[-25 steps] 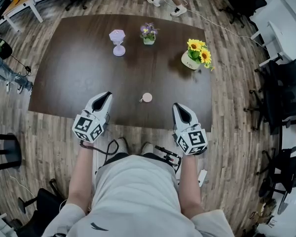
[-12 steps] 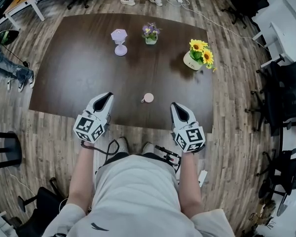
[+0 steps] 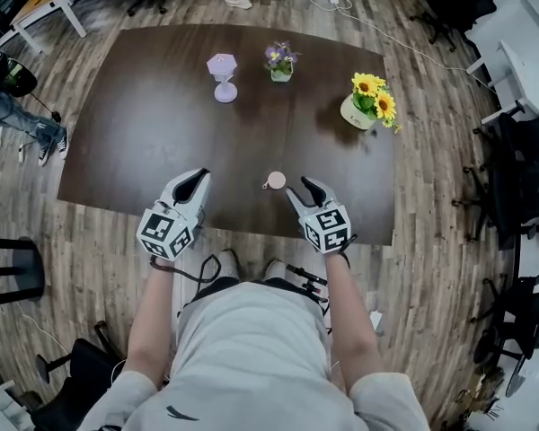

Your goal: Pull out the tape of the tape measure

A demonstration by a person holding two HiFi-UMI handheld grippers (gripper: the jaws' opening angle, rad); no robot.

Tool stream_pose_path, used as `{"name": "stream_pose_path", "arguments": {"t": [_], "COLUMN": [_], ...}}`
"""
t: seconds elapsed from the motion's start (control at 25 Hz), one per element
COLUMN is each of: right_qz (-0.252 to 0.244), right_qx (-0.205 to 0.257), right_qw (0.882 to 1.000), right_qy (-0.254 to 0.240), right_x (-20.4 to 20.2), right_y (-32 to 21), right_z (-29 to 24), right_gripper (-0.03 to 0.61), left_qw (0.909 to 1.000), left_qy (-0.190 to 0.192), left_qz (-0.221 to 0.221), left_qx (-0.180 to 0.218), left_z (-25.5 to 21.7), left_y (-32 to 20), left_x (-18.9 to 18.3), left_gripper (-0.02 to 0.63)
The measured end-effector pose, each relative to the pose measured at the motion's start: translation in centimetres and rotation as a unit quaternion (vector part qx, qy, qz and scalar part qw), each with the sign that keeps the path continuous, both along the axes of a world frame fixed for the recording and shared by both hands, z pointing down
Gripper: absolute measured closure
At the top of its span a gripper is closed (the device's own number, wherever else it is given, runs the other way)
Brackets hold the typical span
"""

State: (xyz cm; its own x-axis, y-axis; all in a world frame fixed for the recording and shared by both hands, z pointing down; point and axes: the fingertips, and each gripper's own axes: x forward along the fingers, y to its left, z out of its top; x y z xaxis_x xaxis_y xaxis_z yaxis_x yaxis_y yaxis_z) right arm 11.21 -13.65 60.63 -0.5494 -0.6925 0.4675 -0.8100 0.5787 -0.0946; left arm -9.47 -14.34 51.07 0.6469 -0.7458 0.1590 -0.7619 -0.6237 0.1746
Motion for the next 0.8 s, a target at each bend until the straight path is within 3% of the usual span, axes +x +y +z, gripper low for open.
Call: {"name": "stream_pose_path", "arguments": {"t": [0.2,0.44,0.8], "right_qz": [-0.048,-0.109,-0.159], "right_qx": [-0.051,-0.071,-0.099], "right_qw": [0.996,0.983,0.967], "right_qy": [0.054,0.127,0.173], "right_x": [-1.4,-3.2,-4.7], "right_y": [-0.7,-1.1,-2.3], "right_z": [4.5,7.5,9.3], "right_gripper": [0.357,0.313,0.293], "left_qw": [1.0000,0.9998,0.9994], "left_qy": [-0.006,-0.012,-0.021], "left_qz": [-0.006,-0.014,-0.021], "left_qx": [-0.004,-0.005,-0.014], "left_z": [0.2,0.2,0.8], "left_y": [-0.2,-0.4,0.1], "left_x": [-0.8,-1.6,-2.5], "left_gripper": [0.583,0.581,0.582]}}
